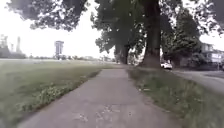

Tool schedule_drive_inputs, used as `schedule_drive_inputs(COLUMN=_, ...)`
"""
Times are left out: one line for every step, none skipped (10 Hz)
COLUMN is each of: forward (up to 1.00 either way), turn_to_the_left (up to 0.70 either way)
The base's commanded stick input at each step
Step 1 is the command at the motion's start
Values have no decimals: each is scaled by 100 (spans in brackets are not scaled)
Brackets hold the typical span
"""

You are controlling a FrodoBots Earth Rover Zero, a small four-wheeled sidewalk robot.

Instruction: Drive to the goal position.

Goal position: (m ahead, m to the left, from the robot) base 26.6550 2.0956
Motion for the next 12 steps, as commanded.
schedule_drive_inputs(forward=70, turn_to_the_left=0)
schedule_drive_inputs(forward=70, turn_to_the_left=0)
schedule_drive_inputs(forward=70, turn_to_the_left=0)
schedule_drive_inputs(forward=70, turn_to_the_left=0)
schedule_drive_inputs(forward=70, turn_to_the_left=0)
schedule_drive_inputs(forward=70, turn_to_the_left=0)
schedule_drive_inputs(forward=70, turn_to_the_left=0)
schedule_drive_inputs(forward=70, turn_to_the_left=-19)
schedule_drive_inputs(forward=70, turn_to_the_left=-35)
schedule_drive_inputs(forward=70, turn_to_the_left=-35)
schedule_drive_inputs(forward=70, turn_to_the_left=-25)
schedule_drive_inputs(forward=70, turn_to_the_left=0)
